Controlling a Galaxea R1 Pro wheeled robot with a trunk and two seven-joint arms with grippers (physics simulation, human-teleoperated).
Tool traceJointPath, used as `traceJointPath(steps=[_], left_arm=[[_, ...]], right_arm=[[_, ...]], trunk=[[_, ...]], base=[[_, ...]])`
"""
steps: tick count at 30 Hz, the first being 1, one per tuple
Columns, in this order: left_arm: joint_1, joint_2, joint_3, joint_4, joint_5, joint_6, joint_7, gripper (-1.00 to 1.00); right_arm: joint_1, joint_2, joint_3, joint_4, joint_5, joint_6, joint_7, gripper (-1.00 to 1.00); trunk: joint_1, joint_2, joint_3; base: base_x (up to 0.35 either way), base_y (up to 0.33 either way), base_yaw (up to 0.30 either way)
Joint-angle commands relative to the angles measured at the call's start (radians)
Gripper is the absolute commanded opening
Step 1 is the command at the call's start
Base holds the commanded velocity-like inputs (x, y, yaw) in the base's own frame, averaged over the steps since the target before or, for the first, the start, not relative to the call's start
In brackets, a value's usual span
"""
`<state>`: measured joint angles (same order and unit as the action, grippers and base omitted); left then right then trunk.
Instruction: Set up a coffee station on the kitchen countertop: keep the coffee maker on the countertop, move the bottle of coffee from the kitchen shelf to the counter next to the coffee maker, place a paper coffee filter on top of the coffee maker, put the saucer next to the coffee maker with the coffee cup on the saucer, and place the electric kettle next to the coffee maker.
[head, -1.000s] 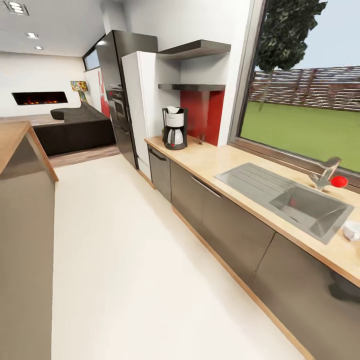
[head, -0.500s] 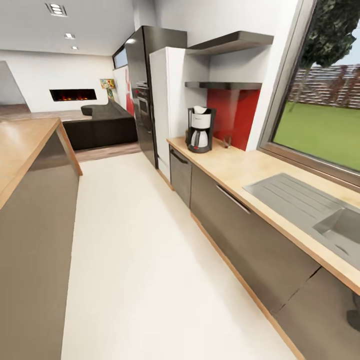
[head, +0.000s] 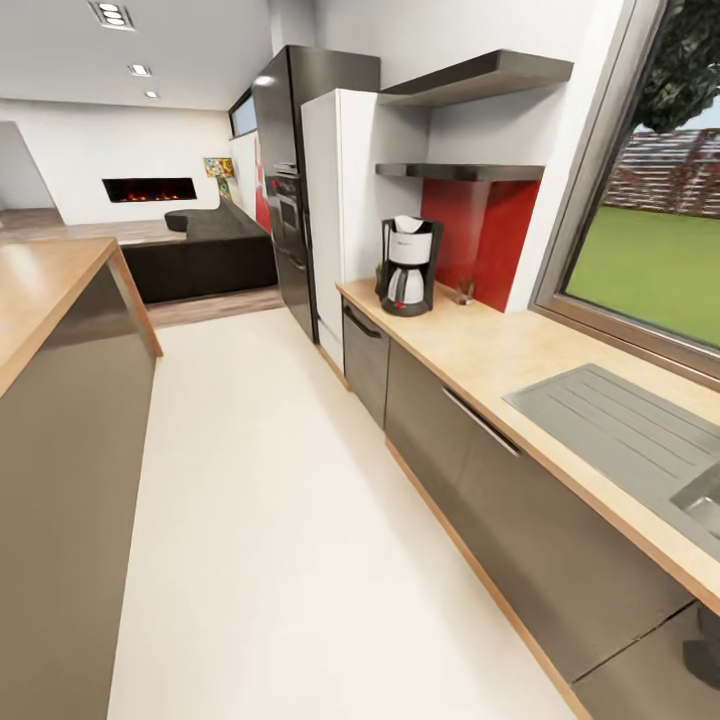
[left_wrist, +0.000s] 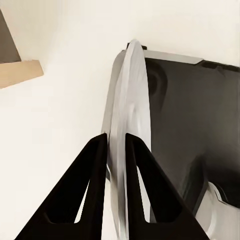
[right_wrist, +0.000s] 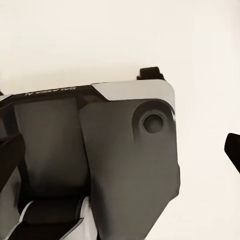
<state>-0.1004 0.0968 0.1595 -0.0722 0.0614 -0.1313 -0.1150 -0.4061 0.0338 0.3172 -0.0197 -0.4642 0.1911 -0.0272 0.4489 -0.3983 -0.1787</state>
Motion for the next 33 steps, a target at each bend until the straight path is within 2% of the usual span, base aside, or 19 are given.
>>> traceJointPath(steps=[1,8,21,33], left_arm=[[-0.001,0.001,0.005,0.001,0.004,-0.002,-0.003,-1.00],[-0.001,0.002,0.005,0.000,0.005,-0.001,-0.003,-1.00],[-0.001,0.008,0.005,0.000,0.005,-0.001,-0.003,-1.00],[-0.001,0.009,0.005,0.000,0.005,0.000,-0.002,-1.00]], right_arm=[[0.000,0.000,0.008,-0.002,-0.009,0.005,-0.003,1.00],[0.001,0.001,0.010,-0.002,-0.008,0.005,-0.003,1.00],[0.006,0.001,0.010,-0.002,-0.008,-0.003,-0.003,1.00],[0.009,0.003,0.010,-0.002,-0.008,-0.022,-0.003,1.00]], trunk=[[0.001,-0.002,-0.002],[0.001,-0.002,-0.004],[0.001,-0.002,-0.014],[0.001,-0.002,-0.002]], base=[[0.338,0.000,0.000],[0.338,0.000,0.056],[0.338,0.000,0.197],[0.337,0.000,0.187]])
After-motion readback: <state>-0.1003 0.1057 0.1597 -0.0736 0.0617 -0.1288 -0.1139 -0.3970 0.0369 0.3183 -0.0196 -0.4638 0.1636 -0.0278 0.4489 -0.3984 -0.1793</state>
